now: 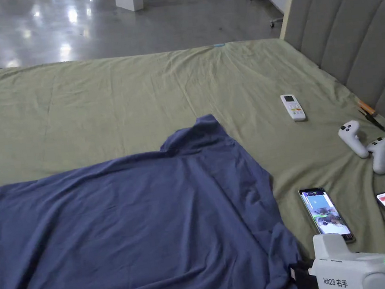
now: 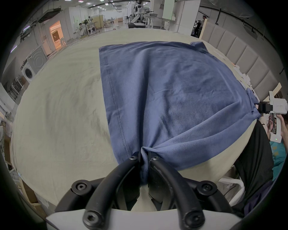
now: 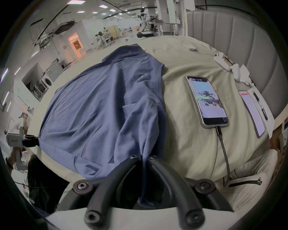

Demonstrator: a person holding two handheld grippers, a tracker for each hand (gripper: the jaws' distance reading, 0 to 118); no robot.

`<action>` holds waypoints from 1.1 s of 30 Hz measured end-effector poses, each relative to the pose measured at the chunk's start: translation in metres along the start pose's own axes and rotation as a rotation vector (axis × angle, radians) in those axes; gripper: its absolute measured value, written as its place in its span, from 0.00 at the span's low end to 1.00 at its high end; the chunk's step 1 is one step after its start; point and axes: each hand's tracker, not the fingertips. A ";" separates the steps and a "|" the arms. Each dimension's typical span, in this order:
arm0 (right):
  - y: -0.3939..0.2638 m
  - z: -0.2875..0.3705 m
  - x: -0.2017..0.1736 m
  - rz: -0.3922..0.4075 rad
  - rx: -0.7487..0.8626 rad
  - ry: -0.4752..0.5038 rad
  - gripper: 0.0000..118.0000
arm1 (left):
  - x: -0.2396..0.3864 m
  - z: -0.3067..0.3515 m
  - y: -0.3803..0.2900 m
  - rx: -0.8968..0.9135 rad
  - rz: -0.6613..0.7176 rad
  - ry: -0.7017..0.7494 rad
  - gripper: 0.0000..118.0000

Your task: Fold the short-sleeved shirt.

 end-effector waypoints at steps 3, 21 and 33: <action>0.000 0.013 -0.002 -0.003 0.043 0.021 0.04 | 0.003 0.016 -0.003 0.047 0.000 -0.004 0.07; 0.213 -0.029 -0.059 0.111 0.258 0.047 0.04 | -0.079 0.013 0.102 0.322 0.303 -0.041 0.07; 0.244 -0.172 -0.028 0.119 0.056 -0.012 0.62 | -0.097 -0.060 0.156 0.211 0.228 0.038 0.70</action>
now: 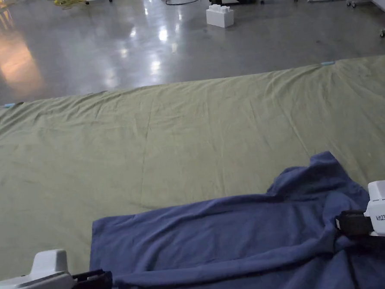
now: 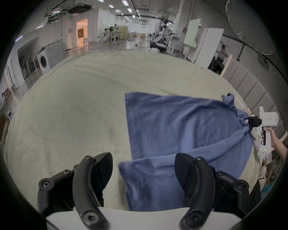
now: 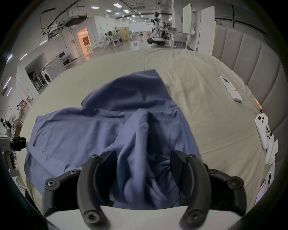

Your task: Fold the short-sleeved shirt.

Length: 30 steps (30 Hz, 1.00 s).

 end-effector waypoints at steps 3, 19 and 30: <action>-0.011 0.043 0.012 -0.030 0.170 0.019 0.63 | -0.001 0.052 0.000 0.132 -0.013 -0.019 0.70; -0.171 0.307 -0.088 0.068 0.706 0.039 0.40 | 0.096 0.317 -0.123 0.734 -0.140 0.081 0.31; -0.182 0.332 -0.104 0.064 0.734 0.095 0.00 | 0.111 0.320 -0.150 0.705 -0.171 -0.015 0.00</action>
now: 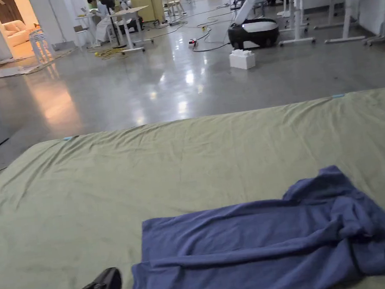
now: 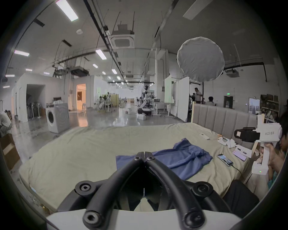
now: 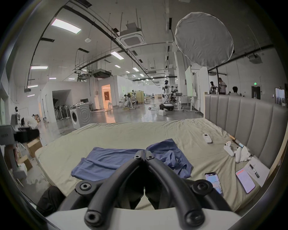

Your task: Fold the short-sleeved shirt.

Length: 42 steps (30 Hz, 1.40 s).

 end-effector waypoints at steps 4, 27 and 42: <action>-0.001 -0.004 0.002 -0.070 -0.018 0.035 0.00 | -0.017 -0.041 -0.017 -0.163 0.131 0.009 0.00; -0.058 -0.035 0.051 -0.104 -0.271 -0.066 0.00 | -0.043 -0.241 -0.158 -0.776 0.127 0.210 0.42; -0.131 -0.243 0.160 -0.189 -0.612 -0.300 0.64 | -0.034 -0.264 -0.155 -0.890 0.042 0.111 0.18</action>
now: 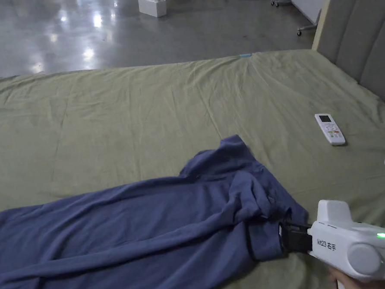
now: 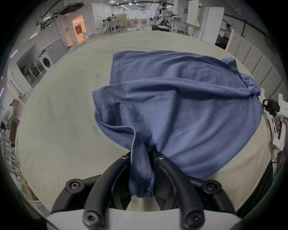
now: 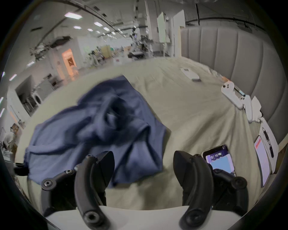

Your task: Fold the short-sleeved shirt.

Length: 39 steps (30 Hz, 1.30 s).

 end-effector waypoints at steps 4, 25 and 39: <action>-0.016 -0.030 -0.002 0.031 -0.062 -0.031 0.60 | 0.003 0.004 -0.002 0.008 0.011 -0.003 0.18; -0.063 0.172 0.005 -0.033 0.114 -0.016 0.05 | -0.071 0.137 -0.054 0.260 0.215 -0.123 0.08; -0.140 0.186 0.026 -0.100 -0.007 -0.009 0.64 | -0.098 0.114 -0.123 0.266 0.226 -0.069 0.74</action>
